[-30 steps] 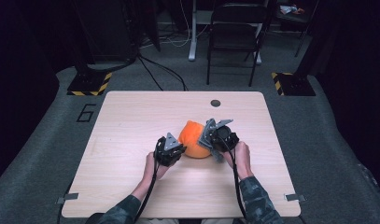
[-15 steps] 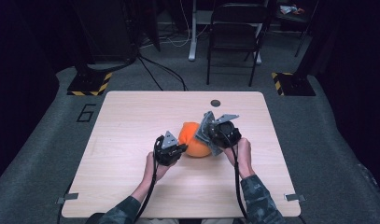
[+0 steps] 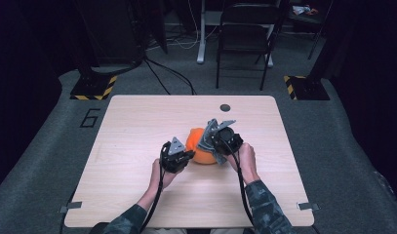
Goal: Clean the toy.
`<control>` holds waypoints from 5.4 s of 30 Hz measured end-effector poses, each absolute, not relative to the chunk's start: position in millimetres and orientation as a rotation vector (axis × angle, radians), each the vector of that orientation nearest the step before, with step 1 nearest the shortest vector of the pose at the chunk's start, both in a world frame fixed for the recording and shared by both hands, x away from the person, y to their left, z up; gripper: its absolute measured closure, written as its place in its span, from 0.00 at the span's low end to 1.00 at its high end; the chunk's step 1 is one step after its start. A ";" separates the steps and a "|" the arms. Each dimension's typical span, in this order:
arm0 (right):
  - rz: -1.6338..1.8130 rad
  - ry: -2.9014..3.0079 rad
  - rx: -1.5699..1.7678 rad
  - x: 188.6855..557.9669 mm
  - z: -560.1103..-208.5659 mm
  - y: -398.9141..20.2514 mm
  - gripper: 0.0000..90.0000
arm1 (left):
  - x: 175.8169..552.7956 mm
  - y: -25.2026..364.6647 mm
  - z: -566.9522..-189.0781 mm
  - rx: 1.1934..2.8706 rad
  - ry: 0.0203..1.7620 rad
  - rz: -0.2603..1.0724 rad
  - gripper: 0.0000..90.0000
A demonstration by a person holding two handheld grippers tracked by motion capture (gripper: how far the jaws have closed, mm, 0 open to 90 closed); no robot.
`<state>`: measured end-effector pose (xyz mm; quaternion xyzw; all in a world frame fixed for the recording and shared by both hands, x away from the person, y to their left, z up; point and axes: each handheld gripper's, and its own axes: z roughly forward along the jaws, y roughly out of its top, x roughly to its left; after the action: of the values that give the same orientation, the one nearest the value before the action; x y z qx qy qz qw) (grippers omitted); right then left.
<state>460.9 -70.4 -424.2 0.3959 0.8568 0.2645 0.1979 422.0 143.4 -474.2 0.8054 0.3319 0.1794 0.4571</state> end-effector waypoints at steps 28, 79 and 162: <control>0.779 2.405 1.019 461.4 -405.8 -58.7 0.81 | 420.0 140.9 -475.4 1.997 0.761 0.468 0.97; 0.704 2.394 1.130 468.0 -437.2 -78.9 0.82 | 425.8 149.3 -475.1 1.977 0.793 0.435 0.85; 0.678 2.401 1.092 474.0 -423.3 -72.9 0.82 | 416.1 138.3 -476.7 1.974 0.726 0.538 1.00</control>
<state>474.0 -72.9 -423.3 0.3921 0.8624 0.2436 0.2078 416.1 138.3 -476.7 0.8042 0.2960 0.2194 0.4664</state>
